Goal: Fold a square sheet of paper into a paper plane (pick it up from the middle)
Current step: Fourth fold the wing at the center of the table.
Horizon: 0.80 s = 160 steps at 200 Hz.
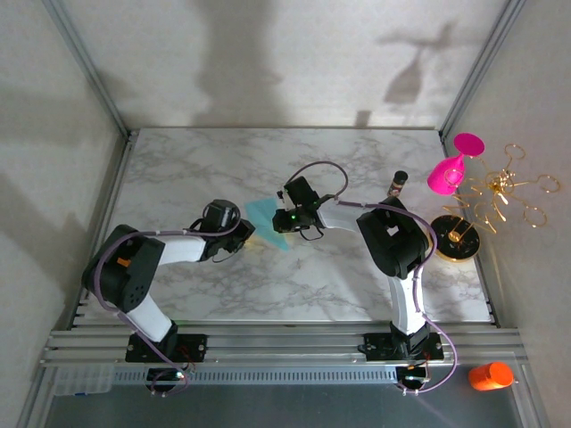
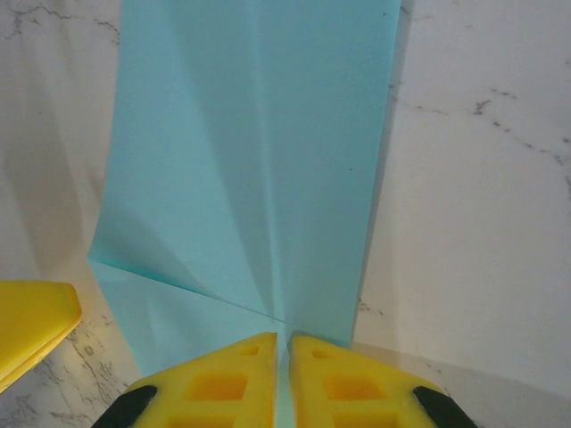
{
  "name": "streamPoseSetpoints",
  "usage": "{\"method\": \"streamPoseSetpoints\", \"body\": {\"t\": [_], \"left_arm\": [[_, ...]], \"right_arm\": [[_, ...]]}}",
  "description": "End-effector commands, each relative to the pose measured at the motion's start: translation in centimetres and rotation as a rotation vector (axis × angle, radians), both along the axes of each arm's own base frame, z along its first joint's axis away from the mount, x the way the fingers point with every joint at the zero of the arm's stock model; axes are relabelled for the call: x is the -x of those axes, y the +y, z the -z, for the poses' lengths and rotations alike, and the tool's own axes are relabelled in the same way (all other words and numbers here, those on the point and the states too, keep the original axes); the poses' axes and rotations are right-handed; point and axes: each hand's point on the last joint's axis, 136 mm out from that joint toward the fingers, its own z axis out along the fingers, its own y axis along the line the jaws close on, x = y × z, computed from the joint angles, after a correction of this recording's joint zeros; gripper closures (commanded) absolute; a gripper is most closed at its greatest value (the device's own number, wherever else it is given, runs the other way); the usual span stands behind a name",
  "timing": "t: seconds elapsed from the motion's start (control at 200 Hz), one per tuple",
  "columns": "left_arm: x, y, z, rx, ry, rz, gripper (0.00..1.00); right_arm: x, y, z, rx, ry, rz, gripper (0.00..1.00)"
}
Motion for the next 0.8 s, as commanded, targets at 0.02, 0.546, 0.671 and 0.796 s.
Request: {"method": "streamPoseSetpoints", "body": {"t": [0.02, 0.546, 0.671, 0.796], "left_arm": [[-0.9, -0.1, -0.2, -0.021, -0.02, 0.002, 0.79], [-1.4, -0.5, 0.8, -0.058, 0.011, 0.04, 0.76], [-1.5, -0.1, 0.5, -0.081, 0.008, 0.033, 0.75], [-1.5, 0.2, 0.1, -0.096, 0.0, 0.028, 0.75]], "right_arm": [[1.6, -1.7, 3.2, 0.071, 0.085, 0.012, 0.86], [1.7, -1.7, 3.3, 0.069, 0.088, 0.008, 0.87], [1.7, -1.7, 3.4, 0.069, 0.089, 0.007, 0.87], [1.8, -1.7, 3.4, 0.07, 0.092, 0.007, 0.87]]}}
